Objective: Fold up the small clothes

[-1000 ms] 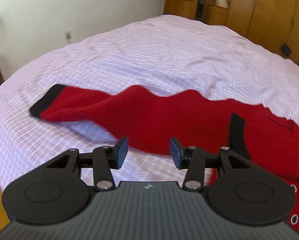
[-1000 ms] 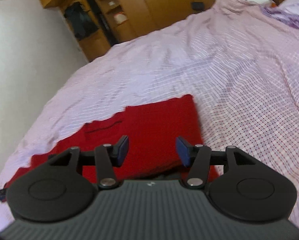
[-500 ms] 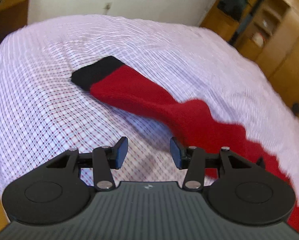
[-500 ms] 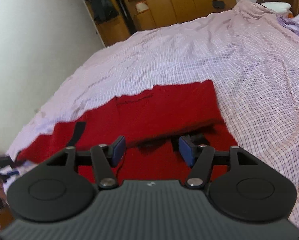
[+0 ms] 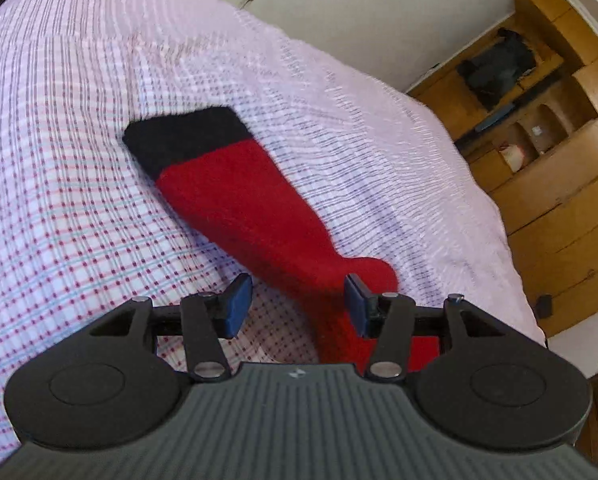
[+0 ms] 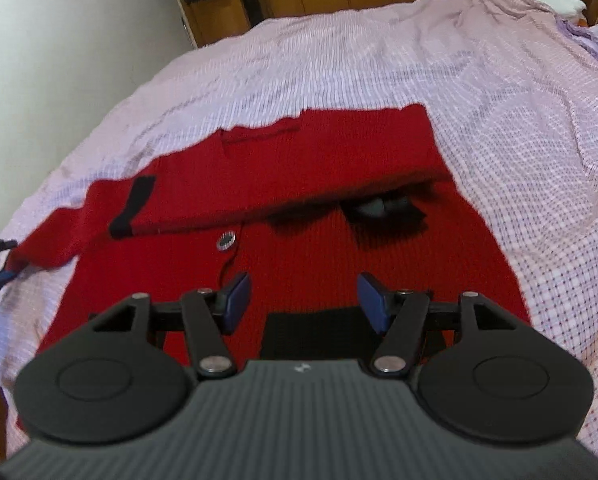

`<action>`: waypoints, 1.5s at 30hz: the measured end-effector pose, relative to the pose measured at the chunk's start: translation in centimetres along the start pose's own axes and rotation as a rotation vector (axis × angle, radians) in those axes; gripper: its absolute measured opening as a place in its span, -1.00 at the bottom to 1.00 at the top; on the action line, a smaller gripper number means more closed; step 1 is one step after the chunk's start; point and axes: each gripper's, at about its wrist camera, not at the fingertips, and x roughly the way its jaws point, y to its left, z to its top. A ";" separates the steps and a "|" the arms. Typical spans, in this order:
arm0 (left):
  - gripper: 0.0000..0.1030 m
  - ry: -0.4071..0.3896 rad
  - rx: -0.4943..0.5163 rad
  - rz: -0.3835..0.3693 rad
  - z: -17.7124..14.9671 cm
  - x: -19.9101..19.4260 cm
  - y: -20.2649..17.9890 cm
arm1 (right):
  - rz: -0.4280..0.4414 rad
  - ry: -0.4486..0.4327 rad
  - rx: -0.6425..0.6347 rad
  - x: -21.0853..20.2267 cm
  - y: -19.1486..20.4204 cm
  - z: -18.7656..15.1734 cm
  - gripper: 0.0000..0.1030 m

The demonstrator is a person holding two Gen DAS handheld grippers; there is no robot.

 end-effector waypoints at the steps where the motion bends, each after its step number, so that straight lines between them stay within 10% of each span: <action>1: 0.10 0.002 -0.012 -0.004 0.0 0.5 0.1 | 0.001 0.003 0.004 0.1 0.0 -0.1 0.20; 8: 0.06 -0.023 0.057 0.011 0.7 3.5 -1.0 | 0.001 0.023 0.015 0.5 0.0 -0.8 0.20; 10: -0.52 -0.012 0.117 -0.027 1.0 3.9 -1.6 | 0.005 0.028 0.021 0.6 0.0 -0.9 0.20; 14: -0.66 -0.058 0.219 -0.088 0.8 2.5 -2.9 | 0.023 0.029 0.016 0.6 0.1 -1.0 0.20; 30: -0.69 -0.151 0.390 -0.363 -1.8 -6.0 -12.4 | 0.047 -0.010 0.084 0.0 -1.1 -1.1 0.20; 45: -0.69 -0.049 0.575 -0.482 -12.3 -6.4 -24.9 | 0.065 -0.046 0.150 -0.6 -3.5 -1.4 0.20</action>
